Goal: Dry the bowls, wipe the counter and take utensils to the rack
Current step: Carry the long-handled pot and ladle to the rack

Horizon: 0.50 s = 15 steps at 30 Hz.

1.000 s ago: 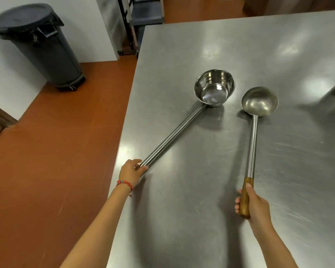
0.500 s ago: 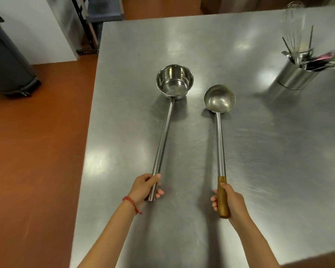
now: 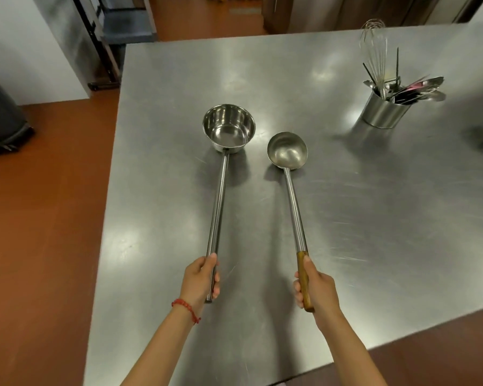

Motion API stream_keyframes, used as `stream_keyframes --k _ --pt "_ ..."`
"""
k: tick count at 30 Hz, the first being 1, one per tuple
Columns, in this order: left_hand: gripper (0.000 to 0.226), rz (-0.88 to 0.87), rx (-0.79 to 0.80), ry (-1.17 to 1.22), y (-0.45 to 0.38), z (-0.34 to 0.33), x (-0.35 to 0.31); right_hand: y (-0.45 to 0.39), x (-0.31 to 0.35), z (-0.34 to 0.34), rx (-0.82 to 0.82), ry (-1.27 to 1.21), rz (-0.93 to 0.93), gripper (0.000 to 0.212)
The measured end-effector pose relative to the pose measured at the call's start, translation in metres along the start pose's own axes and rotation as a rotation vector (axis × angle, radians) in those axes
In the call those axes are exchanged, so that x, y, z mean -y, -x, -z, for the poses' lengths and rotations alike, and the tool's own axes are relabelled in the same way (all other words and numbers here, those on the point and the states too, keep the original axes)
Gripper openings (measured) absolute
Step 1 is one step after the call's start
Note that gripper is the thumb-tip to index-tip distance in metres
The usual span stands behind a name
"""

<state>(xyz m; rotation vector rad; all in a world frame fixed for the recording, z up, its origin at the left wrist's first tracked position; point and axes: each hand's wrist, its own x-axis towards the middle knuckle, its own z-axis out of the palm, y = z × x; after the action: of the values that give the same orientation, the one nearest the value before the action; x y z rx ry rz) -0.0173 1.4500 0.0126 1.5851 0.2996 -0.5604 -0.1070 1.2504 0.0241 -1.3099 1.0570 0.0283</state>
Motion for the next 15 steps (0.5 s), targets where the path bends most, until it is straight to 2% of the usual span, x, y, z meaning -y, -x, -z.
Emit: stream_keyframes --k 7,15 --pt "0.030 -0.079 -0.082 0.058 0.059 -0.014 0.015 0.022 -0.016 0.036 0.087 0.056 0.053 0.047" --pt "0.028 -0.141 -0.270 0.252 0.149 -0.037 0.051 0.053 -0.029 0.082 0.252 0.188 0.185 0.046"
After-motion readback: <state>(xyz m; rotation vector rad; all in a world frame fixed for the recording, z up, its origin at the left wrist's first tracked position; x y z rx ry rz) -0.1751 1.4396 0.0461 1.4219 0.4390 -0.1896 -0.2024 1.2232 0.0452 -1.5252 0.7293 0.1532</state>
